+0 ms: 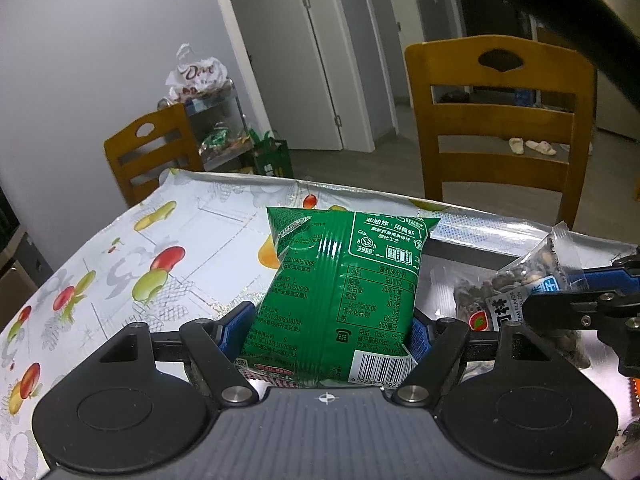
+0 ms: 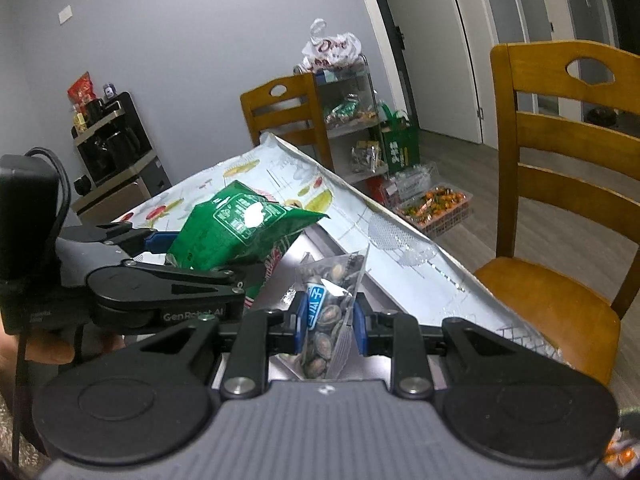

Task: Organize snacks

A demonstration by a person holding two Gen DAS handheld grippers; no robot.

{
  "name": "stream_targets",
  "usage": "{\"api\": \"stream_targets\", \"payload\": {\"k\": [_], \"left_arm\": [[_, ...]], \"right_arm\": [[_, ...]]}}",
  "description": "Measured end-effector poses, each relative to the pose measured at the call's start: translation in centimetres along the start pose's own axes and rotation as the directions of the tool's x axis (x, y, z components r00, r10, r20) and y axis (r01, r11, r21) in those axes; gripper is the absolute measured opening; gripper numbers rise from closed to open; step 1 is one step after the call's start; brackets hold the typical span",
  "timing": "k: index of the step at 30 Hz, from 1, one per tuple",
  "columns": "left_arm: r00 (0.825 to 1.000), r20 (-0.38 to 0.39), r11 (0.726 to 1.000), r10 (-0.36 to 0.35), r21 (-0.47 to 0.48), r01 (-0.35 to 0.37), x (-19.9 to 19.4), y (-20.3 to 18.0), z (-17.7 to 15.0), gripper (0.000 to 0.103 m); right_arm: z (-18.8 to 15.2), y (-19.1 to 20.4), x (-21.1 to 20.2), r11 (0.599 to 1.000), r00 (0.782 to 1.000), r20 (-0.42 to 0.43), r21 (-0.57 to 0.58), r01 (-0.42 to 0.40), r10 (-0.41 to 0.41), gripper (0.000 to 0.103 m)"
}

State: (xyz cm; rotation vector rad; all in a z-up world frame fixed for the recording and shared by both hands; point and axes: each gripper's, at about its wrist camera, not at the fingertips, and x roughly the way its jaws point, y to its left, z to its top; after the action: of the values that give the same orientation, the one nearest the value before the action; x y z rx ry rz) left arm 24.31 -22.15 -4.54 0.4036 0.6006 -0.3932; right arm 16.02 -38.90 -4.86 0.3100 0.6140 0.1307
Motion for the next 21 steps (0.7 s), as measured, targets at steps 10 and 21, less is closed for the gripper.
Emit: {"api": "stream_targets", "payload": {"k": [10,21], "left_arm": [[0.998,-0.024,0.998,-0.064,-0.024,0.063,0.4,-0.1,-0.2,0.077],[0.999,-0.002,0.998,-0.043,-0.034,0.043,-0.1,0.0,-0.3,0.088]], "right_arm": [[0.2,0.1,0.4,1.0,1.0,-0.022,0.015,0.015,-0.014,0.023],[0.4,0.1,1.2,0.999,0.999,-0.031,0.026,0.028,-0.027,0.024]]}}
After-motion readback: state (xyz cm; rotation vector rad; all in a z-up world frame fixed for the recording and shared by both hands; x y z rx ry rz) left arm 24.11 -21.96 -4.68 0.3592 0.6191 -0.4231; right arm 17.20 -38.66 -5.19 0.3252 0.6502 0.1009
